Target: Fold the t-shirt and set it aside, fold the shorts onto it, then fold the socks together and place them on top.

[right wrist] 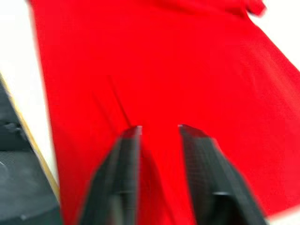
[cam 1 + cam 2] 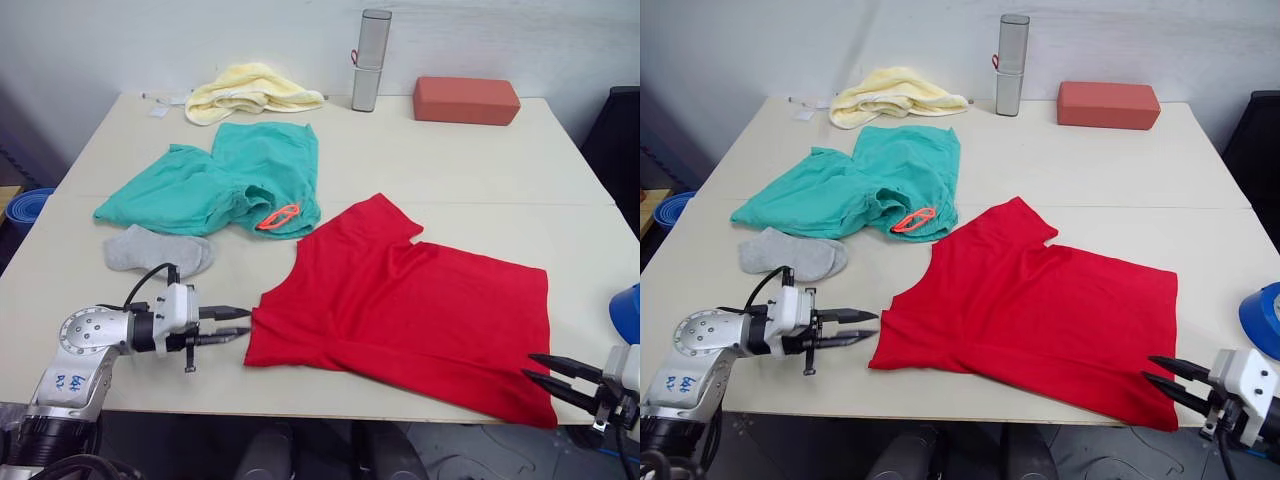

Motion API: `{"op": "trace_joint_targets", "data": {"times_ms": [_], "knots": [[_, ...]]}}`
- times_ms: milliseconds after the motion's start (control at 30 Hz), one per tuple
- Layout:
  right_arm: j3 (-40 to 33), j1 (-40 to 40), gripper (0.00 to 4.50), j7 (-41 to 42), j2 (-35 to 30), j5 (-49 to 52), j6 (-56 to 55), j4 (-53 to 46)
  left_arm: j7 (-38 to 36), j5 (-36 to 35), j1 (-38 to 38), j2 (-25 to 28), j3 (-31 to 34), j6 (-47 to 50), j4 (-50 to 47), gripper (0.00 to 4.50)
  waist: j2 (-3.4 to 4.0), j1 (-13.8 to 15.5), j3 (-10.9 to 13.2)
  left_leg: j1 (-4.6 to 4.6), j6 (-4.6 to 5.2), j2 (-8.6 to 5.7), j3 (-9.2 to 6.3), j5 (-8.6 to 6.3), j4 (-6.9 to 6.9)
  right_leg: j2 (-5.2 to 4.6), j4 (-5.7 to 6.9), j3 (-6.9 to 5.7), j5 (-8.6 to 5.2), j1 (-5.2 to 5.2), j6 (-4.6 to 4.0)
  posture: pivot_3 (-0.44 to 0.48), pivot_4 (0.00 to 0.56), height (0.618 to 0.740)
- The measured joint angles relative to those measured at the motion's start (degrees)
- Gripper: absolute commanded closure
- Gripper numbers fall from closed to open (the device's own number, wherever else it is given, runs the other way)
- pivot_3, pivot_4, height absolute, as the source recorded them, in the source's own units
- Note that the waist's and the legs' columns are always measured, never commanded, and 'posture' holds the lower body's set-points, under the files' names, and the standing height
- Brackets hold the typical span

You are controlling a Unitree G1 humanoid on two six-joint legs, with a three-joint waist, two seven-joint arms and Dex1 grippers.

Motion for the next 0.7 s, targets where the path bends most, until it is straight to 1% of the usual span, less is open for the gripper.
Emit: {"op": "trace_joint_targets", "data": {"times_ms": [67,167,267,300,367,467,500,700], "knots": [[1.4,-0.2,1.53,0.5,0.0,-0.9,-1.1,-2.2,-1.2,0.3,0.8,0.0,-0.2,-3.0,-2.0,1.68,0.0,0.0,0.0,0.01,0.0,0.0,0.0,0.0,-0.02,0.0,0.0,0.0,0.0,0.0,-0.01,0.0,0.15,0.74],[2.7,1.6,0.5,1.3,0.3,-3.3,-3.1,-3.6,-2.7,2.2,4.2,0.2,-1.3,-7.7,-2.9,1.65,0.05,0.1,0.0,0.0,0.01,0.0,0.02,-0.03,-0.1,0.01,-0.09,0.0,-0.02,-0.01,-0.02,0.0,0.15,0.74],[3.9,3.3,0.5,1.6,0.9,-5.4,-4.5,-3.5,-2.2,5.1,6.6,0.0,-2.9,-10.2,-2.8,1.65,0.03,0.2,0.0,-0.05,0.04,0.0,0.02,-0.06,-0.05,0.0,-0.13,-0.02,-0.02,-0.01,-0.03,0.0,0.15,0.74],[4.1,3.5,0.47,1.8,1.0,-6.0,-5.1,-3.5,-1.6,6.1,6.7,-0.3,-3.4,-10.8,-2.8,1.49,0.04,0.3,0.0,-0.04,0.06,0.0,0.03,-0.07,-0.01,0.0,-0.12,-0.01,-0.02,0.01,-0.03,0.0,0.15,0.74],[4.2,3.5,0.46,1.3,1.2,-7.5,-6.3,-3.0,0.0,7.4,6.5,-1.2,-4.0,-11.4,-2.4,1.07,0.03,0.2,0.0,-0.02,0.08,0.0,0.03,-0.06,0.01,0.0,-0.13,0.0,-0.02,0.06,-0.03,0.0,0.15,0.74],[5.4,2.6,0.46,0.2,1.5,-10.8,-9.0,-0.5,2.7,10.8,6.1,-2.4,-4.9,-14.0,-0.7,0.16,0.03,0.2,0.0,0.03,0.08,0.0,0.03,-0.05,-0.01,0.0,-0.12,0.01,-0.02,0.08,-0.04,0.0,0.15,0.74],[6.2,2.1,0.46,-0.1,1.5,-12.0,-10.1,0.7,3.4,11.9,5.6,-2.6,-5.5,-15.0,0.1,0.03,0.04,0.2,0.0,0.04,0.08,0.0,0.03,-0.05,-0.01,0.01,-0.11,0.01,-0.02,0.07,-0.04,0.0,0.15,0.74],[8.2,-1.5,0.46,-1.6,1.4,-16.0,-18.7,9.0,5.4,15.3,4.2,-2.6,-6.8,-17.5,2.3,0.03,0.0,0.0,0.0,0.05,0.07,0.0,0.06,-0.05,-0.03,0.02,-0.11,0.0,-0.01,0.06,-0.01,0.0,0.15,0.74]]}}
